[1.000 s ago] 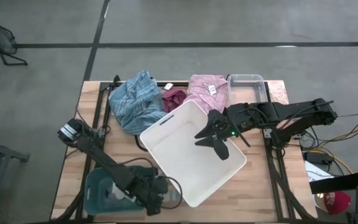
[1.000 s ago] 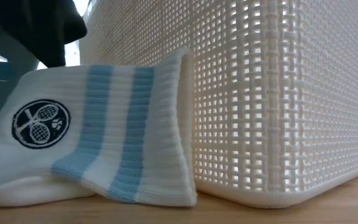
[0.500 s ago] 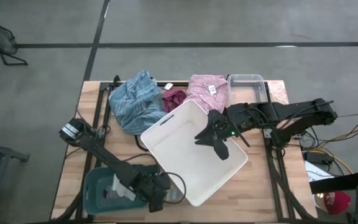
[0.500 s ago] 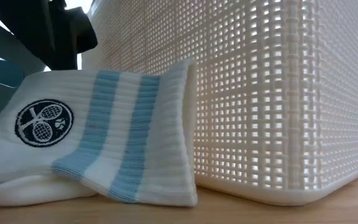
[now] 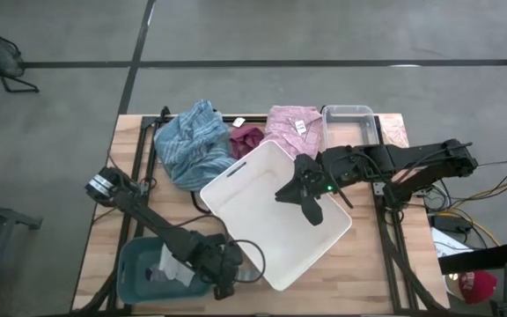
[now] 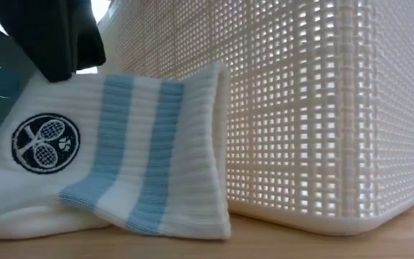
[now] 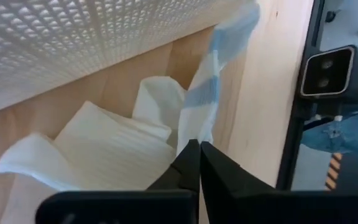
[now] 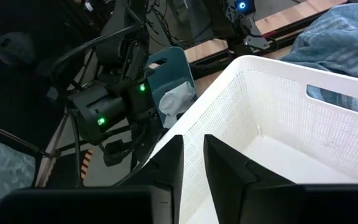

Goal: Pick & Place Cloths
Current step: Put the blue and white sock into the green bin

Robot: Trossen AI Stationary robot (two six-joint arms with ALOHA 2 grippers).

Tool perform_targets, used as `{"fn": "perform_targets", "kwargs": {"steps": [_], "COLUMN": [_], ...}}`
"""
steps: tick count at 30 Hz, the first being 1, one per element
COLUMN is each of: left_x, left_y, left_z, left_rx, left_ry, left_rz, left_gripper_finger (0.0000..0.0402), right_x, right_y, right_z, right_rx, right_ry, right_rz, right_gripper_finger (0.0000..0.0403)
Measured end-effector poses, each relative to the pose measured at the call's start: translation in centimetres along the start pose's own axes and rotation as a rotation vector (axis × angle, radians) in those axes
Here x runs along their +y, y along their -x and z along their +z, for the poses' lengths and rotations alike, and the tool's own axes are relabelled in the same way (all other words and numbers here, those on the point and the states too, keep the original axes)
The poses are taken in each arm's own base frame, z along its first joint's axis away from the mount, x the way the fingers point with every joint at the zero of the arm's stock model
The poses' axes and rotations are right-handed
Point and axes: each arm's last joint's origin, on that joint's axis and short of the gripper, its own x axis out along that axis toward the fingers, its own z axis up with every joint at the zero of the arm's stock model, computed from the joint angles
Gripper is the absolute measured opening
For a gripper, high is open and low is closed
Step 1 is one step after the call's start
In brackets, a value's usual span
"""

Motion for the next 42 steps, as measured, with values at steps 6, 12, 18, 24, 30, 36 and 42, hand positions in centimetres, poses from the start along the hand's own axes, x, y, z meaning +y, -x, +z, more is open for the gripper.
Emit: {"fn": "perform_targets", "kwargs": {"steps": [6,12,18,24,30,36,42], "left_x": [-0.8,-1.6,-2.7,-3.3,-3.8,-3.9,-3.6], "left_y": [1.5,2.9,5.8,11.1,17.7,24.0,28.0], "left_z": [0.9,1.6,2.8,3.9,5.0,5.7,4.8], "left_rx": [-0.036,-0.059,-0.058,-0.015,-0.026,-0.061,0.027], "left_ry": [0.023,0.038,0.097,0.133,0.208,0.355,0.468], "left_rz": [-0.052,-0.094,-0.130,-0.075,-0.097,-0.218,-0.298], "left_gripper_finger": [0.0003,0.0002,0.0001,0.0001,0.0000,0.0000,0.0000], "right_x": [0.0,-0.1,-0.1,-0.1,-0.1,-0.1,-0.2], "right_y": [0.0,0.0,0.0,0.0,0.0,0.0,0.0], "right_z": [0.0,0.0,0.0,0.1,0.1,0.1,0.1], "right_rx": [-0.002,-0.013,-0.014,-0.015,-0.016,-0.028,-0.028], "right_ry": [0.000,-0.001,-0.001,0.000,0.005,0.022,0.032], "right_rz": [-0.002,-0.022,-0.022,-0.021,-0.022,-0.045,-0.047], "right_gripper_finger": [0.0062,0.0082,0.0102,0.0115,0.0127,0.0137,0.0145]}}
